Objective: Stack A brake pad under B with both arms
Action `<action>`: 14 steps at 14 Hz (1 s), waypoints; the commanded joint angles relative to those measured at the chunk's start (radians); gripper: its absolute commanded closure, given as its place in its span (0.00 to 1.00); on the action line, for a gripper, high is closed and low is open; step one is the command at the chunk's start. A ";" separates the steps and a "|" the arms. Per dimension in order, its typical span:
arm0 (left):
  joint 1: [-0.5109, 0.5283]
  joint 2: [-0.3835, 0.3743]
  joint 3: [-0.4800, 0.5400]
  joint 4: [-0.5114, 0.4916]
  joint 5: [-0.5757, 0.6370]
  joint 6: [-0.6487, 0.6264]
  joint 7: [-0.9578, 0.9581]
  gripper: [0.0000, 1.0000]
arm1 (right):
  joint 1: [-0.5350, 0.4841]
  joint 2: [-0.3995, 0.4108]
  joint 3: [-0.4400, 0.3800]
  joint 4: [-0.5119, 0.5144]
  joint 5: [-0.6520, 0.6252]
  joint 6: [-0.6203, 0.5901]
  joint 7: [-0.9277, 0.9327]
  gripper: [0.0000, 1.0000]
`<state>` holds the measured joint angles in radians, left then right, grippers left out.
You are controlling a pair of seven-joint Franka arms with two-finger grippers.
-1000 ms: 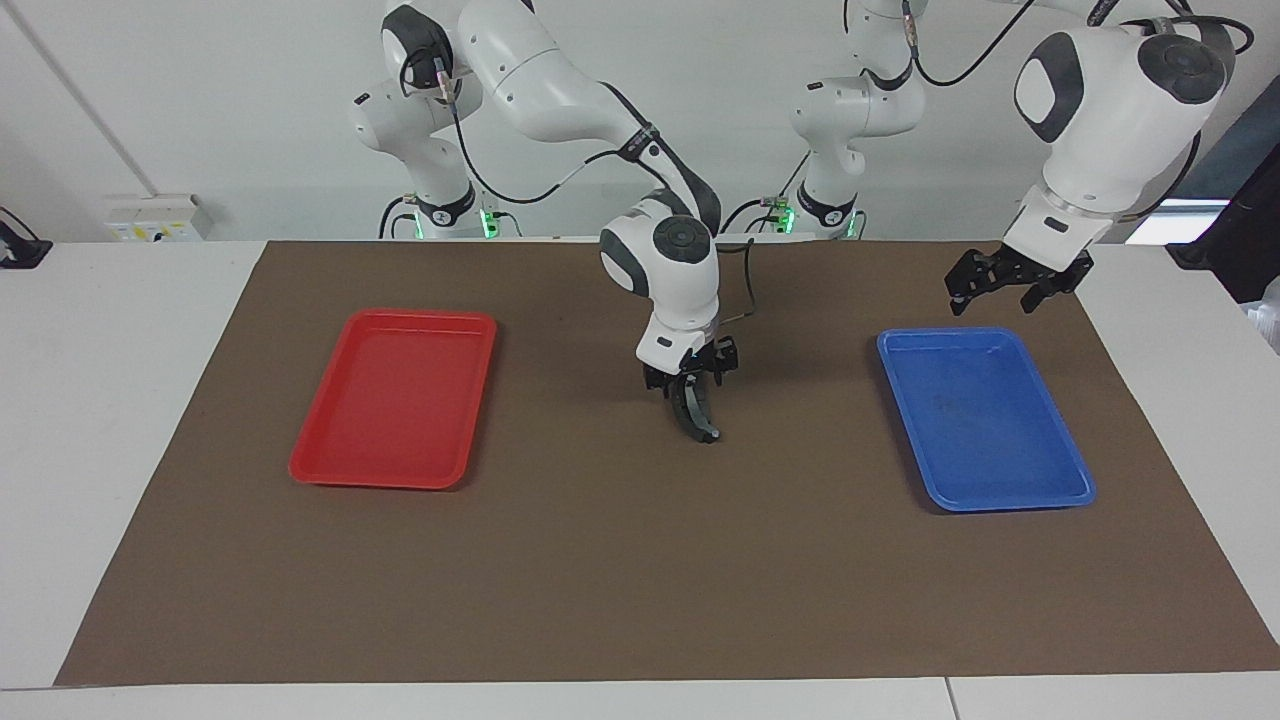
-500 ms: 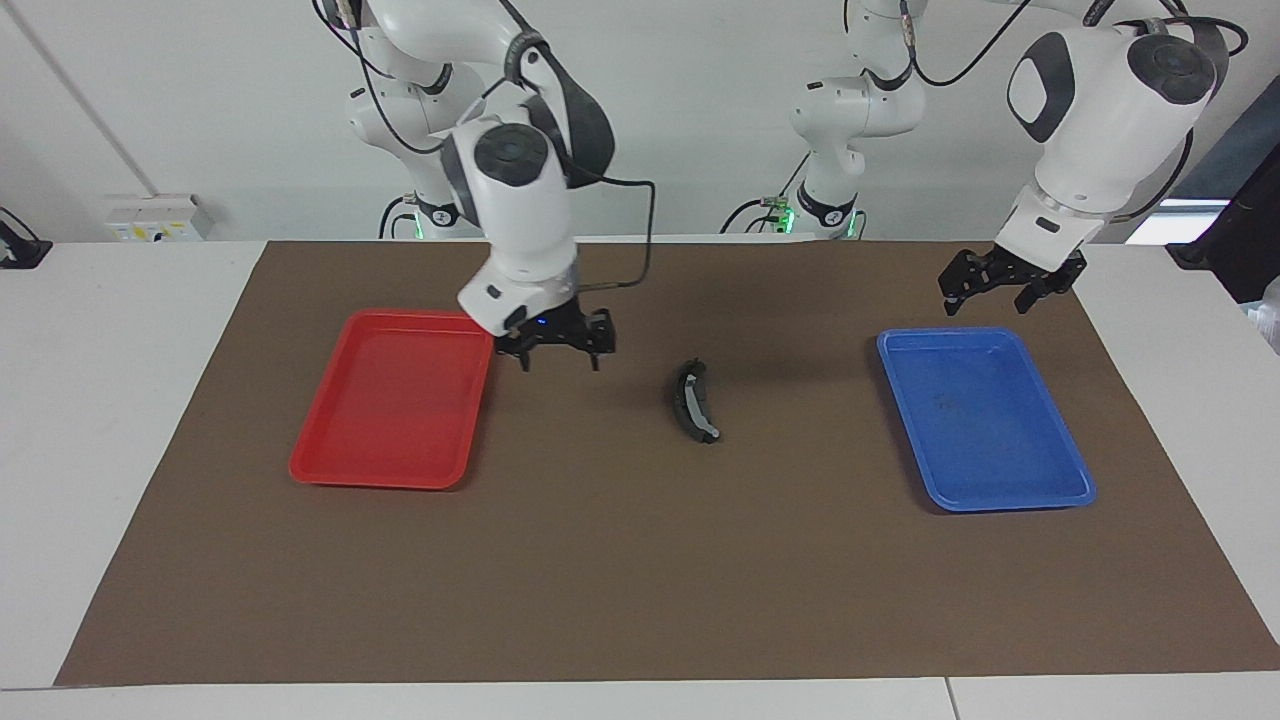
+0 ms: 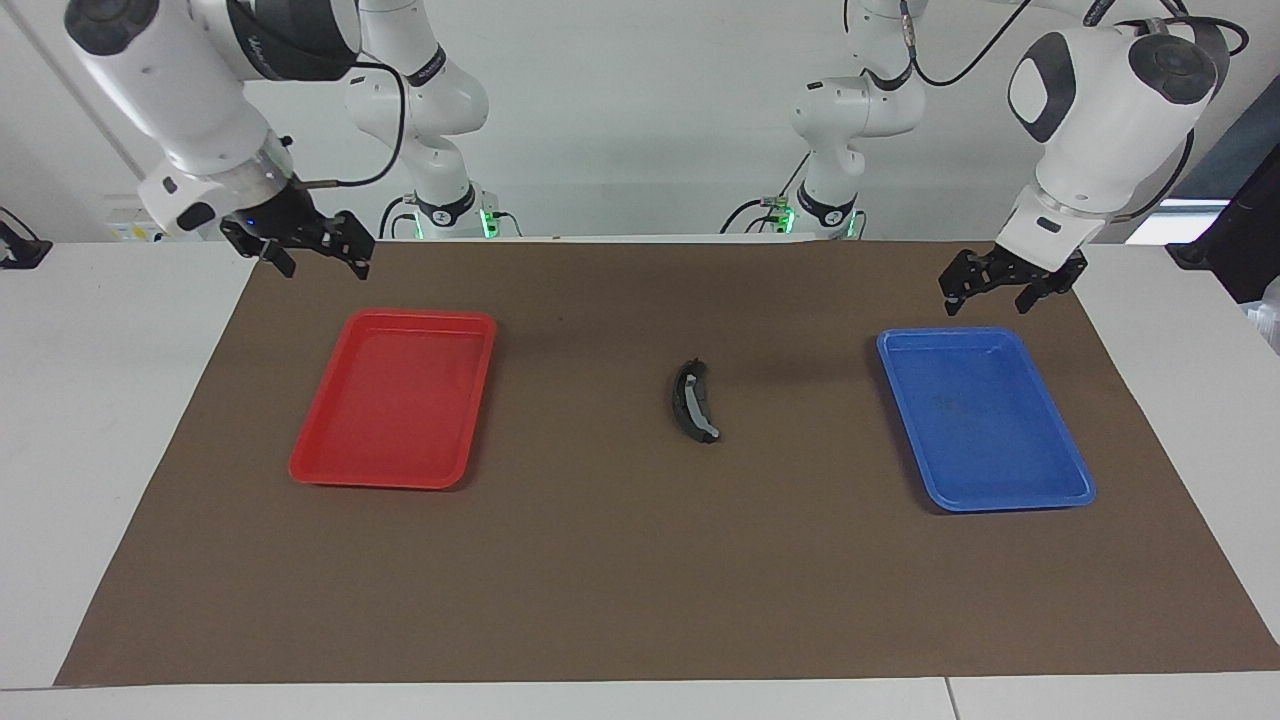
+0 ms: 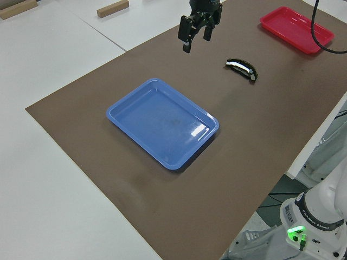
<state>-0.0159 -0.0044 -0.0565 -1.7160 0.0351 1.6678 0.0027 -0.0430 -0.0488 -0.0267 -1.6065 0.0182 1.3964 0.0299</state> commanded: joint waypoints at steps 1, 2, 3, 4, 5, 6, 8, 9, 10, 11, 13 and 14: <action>0.010 -0.019 0.004 -0.020 -0.008 0.013 -0.007 0.00 | -0.070 -0.008 0.005 0.043 -0.017 -0.077 -0.106 0.00; 0.010 -0.019 0.006 -0.020 -0.008 0.013 -0.007 0.00 | -0.095 -0.016 0.005 0.021 -0.017 -0.068 -0.160 0.00; 0.010 -0.019 0.006 -0.020 -0.008 0.012 -0.007 0.00 | -0.106 -0.034 0.007 -0.016 -0.015 -0.038 -0.168 0.00; 0.010 -0.019 0.006 -0.020 -0.008 0.012 -0.007 0.00 | -0.107 -0.043 0.005 -0.039 -0.015 -0.002 -0.168 0.00; 0.010 -0.019 0.006 -0.020 -0.008 0.012 -0.007 0.00 | -0.107 -0.055 0.005 -0.068 -0.015 0.024 -0.168 0.00; 0.010 -0.019 0.006 -0.020 -0.008 0.012 -0.007 0.00 | -0.104 -0.069 0.005 -0.102 -0.015 0.053 -0.168 0.00; 0.010 -0.019 0.006 -0.020 -0.008 0.012 -0.007 0.00 | -0.104 -0.066 0.005 -0.090 -0.017 0.047 -0.169 0.00; 0.010 -0.019 0.006 -0.020 -0.008 0.012 -0.007 0.00 | -0.106 -0.060 0.005 -0.072 -0.017 0.043 -0.169 0.00; 0.010 -0.019 0.006 -0.020 -0.008 0.012 -0.007 0.00 | -0.106 -0.059 0.007 -0.069 -0.015 0.042 -0.169 0.00; 0.010 -0.019 0.006 -0.020 -0.008 0.012 -0.007 0.00 | -0.104 -0.059 0.007 -0.070 -0.017 0.045 -0.168 0.00; 0.010 -0.019 0.006 -0.020 -0.008 0.010 -0.007 0.00 | -0.101 -0.059 0.007 -0.070 -0.017 0.050 -0.168 0.00; 0.010 -0.019 0.007 -0.020 -0.008 0.012 -0.007 0.00 | -0.098 -0.059 0.007 -0.070 -0.017 0.053 -0.166 0.00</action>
<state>-0.0074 -0.0044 -0.0539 -1.7160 0.0351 1.6678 0.0026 -0.1396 -0.0926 -0.0262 -1.6610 0.0120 1.4289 -0.1217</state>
